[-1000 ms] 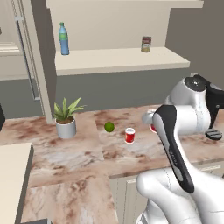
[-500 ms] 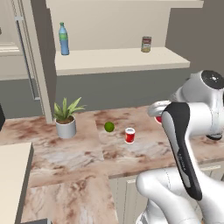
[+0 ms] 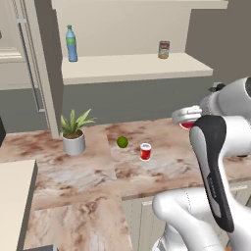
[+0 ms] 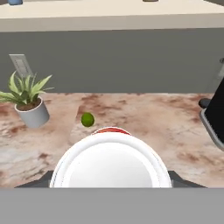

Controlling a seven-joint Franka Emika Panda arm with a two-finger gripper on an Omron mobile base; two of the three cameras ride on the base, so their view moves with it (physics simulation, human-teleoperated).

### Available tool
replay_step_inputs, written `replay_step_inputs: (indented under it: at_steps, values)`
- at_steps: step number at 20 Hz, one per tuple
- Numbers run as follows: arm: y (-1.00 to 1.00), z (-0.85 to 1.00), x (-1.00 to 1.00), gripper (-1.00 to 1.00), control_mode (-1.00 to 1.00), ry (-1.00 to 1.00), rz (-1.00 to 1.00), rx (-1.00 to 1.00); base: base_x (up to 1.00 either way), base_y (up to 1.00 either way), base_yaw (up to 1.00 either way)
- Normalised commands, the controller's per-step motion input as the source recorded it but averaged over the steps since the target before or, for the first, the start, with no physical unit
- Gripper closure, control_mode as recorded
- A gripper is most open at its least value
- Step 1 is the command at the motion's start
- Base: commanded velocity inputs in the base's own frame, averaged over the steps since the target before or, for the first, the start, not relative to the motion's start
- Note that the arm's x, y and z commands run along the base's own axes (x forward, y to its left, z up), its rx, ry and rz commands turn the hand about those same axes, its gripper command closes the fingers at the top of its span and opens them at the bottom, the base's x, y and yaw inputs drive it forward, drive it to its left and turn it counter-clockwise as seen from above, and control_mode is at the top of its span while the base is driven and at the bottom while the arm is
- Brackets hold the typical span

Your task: Pick the cans from the counter and place them in their designated side in the cabinet.

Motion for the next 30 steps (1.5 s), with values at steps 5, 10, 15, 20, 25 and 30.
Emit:
replay_step_inputs:
  at_steps: [5,10,15,20,25,30]
  values:
    - [-0.07,0.32,-0.05,1.00,-1.00,-0.07,0.00,0.00,0.00,0.00,0.00]
    - [0.00,0.33,0.00,1.00,-1.00,-0.07,0.00,0.00,0.00,0.00,0.00]
    - [0.00,0.31,0.00,1.00,-1.00,-0.07,0.00,0.00,0.00,0.00,0.00]
    - [0.00,0.25,0.06,1.00,-1.00,-0.04,0.00,0.00,0.00,0.00,0.00]
    - [-0.01,0.23,0.09,1.00,-1.00,-0.05,0.00,0.00,0.00,0.00,0.00]
    - [0.00,0.21,0.09,1.00,-1.00,-0.06,0.00,0.00,0.00,0.00,0.00]
